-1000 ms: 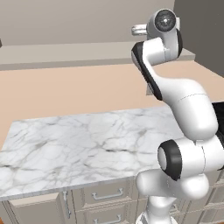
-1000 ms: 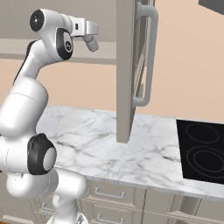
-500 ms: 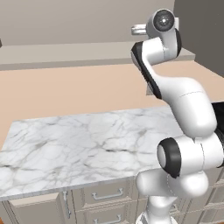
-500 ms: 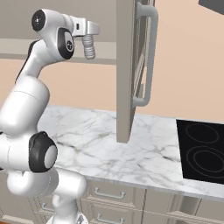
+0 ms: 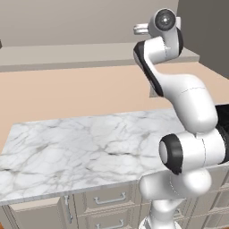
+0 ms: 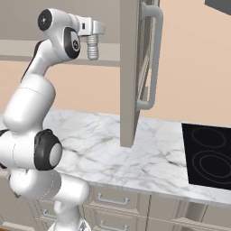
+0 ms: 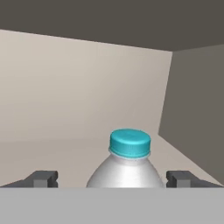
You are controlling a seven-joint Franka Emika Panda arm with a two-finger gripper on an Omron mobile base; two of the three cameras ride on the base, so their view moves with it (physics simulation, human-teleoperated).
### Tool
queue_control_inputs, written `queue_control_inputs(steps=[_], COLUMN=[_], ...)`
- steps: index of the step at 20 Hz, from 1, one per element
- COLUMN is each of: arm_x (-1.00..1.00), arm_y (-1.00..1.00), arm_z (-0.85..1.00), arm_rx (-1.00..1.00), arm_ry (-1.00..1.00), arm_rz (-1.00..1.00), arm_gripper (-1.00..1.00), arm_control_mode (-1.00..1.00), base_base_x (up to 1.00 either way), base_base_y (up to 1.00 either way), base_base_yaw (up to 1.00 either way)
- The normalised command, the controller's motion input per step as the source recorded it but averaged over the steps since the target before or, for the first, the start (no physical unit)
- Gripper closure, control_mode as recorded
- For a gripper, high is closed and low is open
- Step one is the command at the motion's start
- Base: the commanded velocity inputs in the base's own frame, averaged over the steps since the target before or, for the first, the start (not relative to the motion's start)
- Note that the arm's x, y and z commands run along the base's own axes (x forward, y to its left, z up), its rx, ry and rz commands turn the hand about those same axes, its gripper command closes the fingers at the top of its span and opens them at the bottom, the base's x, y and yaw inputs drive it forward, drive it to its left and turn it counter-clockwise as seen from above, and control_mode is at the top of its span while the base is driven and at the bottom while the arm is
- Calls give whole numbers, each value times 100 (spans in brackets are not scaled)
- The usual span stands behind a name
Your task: Sort all alcoholic drinks to one cabinet, and non-alcoholic drinks to the other.
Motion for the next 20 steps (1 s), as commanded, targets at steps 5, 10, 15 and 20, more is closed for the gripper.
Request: queue_control_inputs(steps=[5,10,15,20], arm_x=[16,1,-3,-8], arm_y=[-4,0,0,0], arm_z=[0,0,0,0], arm_rx=[0,1,1,1], arm_ry=[0,0,0,0], arm_rz=[0,0,0,0], arm_gripper=[-100,-100,-100,100], arm_control_mode=[-100,-100,-100,-100], base_base_x=[0,0,0,0], base_base_y=[0,0,0,0], base_base_yaw=[0,0,0,0])
